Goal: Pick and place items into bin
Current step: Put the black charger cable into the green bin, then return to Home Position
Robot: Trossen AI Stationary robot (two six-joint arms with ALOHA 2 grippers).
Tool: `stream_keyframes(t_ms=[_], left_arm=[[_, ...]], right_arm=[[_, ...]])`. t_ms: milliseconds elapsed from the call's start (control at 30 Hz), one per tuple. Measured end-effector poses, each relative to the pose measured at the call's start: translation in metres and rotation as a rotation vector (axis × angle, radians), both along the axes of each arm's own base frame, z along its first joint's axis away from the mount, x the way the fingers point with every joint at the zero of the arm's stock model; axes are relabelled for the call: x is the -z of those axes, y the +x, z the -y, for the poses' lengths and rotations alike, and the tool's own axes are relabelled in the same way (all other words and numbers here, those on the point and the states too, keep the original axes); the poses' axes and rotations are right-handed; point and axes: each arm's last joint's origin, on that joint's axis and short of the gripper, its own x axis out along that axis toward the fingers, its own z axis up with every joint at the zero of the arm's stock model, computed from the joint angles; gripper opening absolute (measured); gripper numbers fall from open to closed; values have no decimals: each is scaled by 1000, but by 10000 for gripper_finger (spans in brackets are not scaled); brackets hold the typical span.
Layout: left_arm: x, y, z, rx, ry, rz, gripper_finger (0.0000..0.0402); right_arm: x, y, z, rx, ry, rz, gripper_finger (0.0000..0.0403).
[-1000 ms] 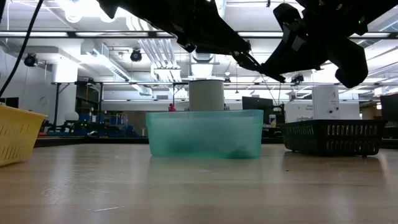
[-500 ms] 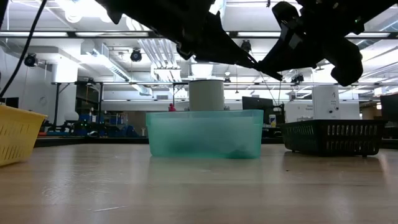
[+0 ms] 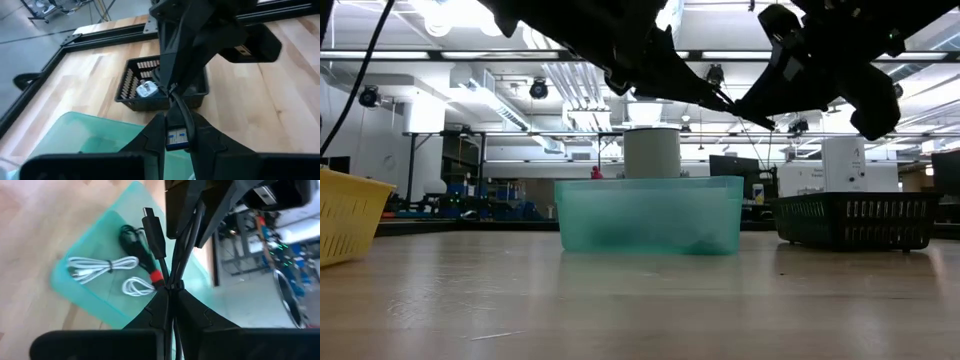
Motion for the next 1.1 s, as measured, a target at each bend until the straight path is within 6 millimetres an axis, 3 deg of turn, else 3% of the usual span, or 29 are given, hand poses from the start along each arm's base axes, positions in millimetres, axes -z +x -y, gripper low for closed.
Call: stream_keyframes(t_ms=[133, 400, 600, 700, 967, 1100], left_arm=[[-5, 0, -8, -67, 28, -26, 39], [0, -8, -32, -211, 25, -130, 39], [5, -11, -40, -195, -26, -186, 45], [6, -12, -42, -207, -36, -199, 92], [10, -16, -45, -207, -8, -272, 268], [-1, -28, -42, -202, 23, -247, 288]], right_arm=[[-1, -1, 3, 97, -32, 32, 25], [3, -11, 8, 180, -50, 3, 90], [1, -13, 9, 195, -31, 14, 121], [0, -13, 9, 196, -30, 16, 129], [1, -14, 10, 196, -38, 4, 130], [1, -18, 11, 247, 5, 22, 129]])
